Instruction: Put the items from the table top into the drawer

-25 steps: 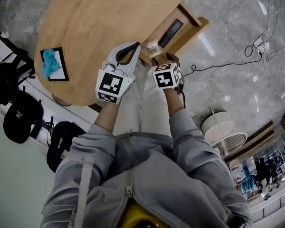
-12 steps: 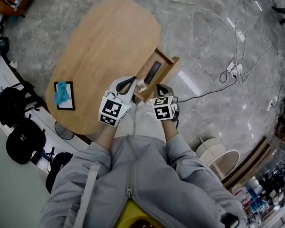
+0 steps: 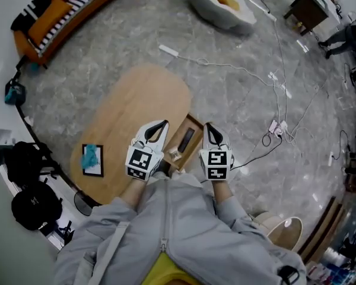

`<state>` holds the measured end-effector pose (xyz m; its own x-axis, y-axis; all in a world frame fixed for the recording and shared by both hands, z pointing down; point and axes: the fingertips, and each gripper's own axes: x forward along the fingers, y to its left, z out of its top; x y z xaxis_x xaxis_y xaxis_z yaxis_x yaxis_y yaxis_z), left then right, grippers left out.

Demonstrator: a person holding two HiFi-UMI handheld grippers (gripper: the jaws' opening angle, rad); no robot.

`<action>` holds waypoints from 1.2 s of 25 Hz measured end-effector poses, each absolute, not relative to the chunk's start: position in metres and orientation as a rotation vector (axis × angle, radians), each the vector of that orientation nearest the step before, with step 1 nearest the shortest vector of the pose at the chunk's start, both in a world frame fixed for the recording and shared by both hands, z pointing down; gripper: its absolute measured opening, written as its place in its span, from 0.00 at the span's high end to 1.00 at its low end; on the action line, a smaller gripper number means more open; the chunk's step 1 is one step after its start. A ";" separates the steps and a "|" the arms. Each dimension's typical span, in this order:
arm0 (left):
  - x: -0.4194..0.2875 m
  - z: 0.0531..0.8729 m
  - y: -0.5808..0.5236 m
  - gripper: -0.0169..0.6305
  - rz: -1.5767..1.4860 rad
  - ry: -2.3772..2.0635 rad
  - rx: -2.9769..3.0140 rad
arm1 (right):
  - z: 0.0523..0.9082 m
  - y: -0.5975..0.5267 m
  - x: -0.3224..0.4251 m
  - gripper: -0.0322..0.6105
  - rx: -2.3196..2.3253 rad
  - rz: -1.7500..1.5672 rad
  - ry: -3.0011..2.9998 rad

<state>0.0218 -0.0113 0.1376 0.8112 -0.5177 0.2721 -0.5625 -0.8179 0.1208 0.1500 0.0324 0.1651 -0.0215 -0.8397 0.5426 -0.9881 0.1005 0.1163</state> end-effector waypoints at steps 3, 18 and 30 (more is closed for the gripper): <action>0.016 0.087 -0.023 0.97 0.258 -0.933 2.854 | 0.092 0.015 0.150 0.95 1.900 0.256 -1.983; -0.011 -0.059 -0.021 0.97 0.028 -1.179 2.943 | -0.054 0.021 0.112 0.95 1.999 -0.081 -2.180; -0.015 -0.057 -0.019 0.97 0.033 -1.167 2.944 | -0.056 0.023 0.097 0.95 1.954 -0.093 -2.225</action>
<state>-0.0154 -0.0186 -0.0574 0.7281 -0.6854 0.0097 -0.6848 -0.7280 -0.0317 0.0975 0.0229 -0.0559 -0.1209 -0.9884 0.0922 -0.9772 0.1348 0.1639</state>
